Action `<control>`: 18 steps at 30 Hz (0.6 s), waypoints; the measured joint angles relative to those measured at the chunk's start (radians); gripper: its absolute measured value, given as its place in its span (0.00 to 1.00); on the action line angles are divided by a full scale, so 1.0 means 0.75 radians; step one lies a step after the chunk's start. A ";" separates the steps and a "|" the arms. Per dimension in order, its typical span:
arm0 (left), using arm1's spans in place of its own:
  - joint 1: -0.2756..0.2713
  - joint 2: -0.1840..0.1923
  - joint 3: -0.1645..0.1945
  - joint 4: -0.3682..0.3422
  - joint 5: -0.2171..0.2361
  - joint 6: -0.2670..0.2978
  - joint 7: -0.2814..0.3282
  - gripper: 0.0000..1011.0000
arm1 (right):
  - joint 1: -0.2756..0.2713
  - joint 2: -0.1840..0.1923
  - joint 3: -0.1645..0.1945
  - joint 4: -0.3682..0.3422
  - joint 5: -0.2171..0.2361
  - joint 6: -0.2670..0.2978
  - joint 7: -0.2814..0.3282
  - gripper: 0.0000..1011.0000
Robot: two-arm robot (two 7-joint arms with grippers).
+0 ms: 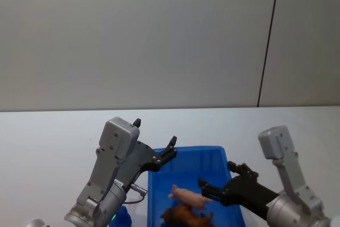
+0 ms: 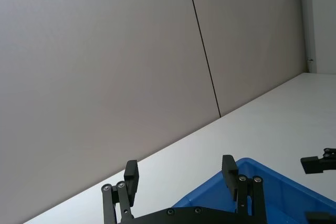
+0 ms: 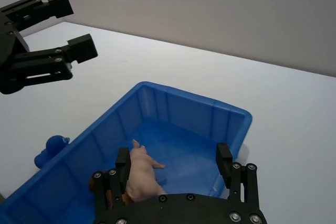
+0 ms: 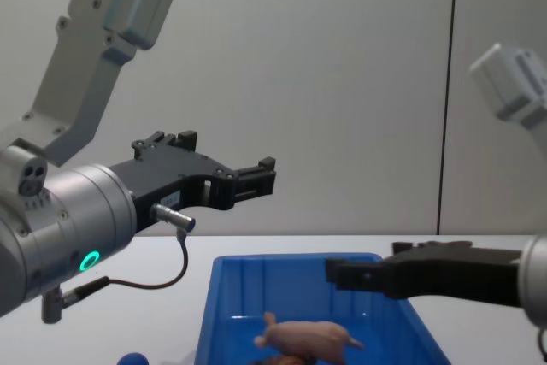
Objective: Pick up the two dolls from the table and place them into the box.
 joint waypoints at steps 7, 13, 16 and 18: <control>0.000 0.000 0.000 0.000 0.000 0.000 0.000 0.99 | -0.042 0.050 0.028 -0.042 0.007 -0.035 -0.032 0.99; 0.000 0.000 0.000 0.000 0.000 0.000 0.000 0.99 | -0.085 0.099 0.057 -0.081 0.026 -0.068 -0.061 0.99; 0.000 0.000 0.000 0.000 0.000 0.000 0.000 0.99 | -0.119 0.133 0.078 -0.107 0.046 -0.092 -0.081 0.99; 0.000 0.000 0.000 0.000 0.000 0.000 0.000 0.99 | -0.130 0.145 0.087 -0.116 0.053 -0.101 -0.088 0.99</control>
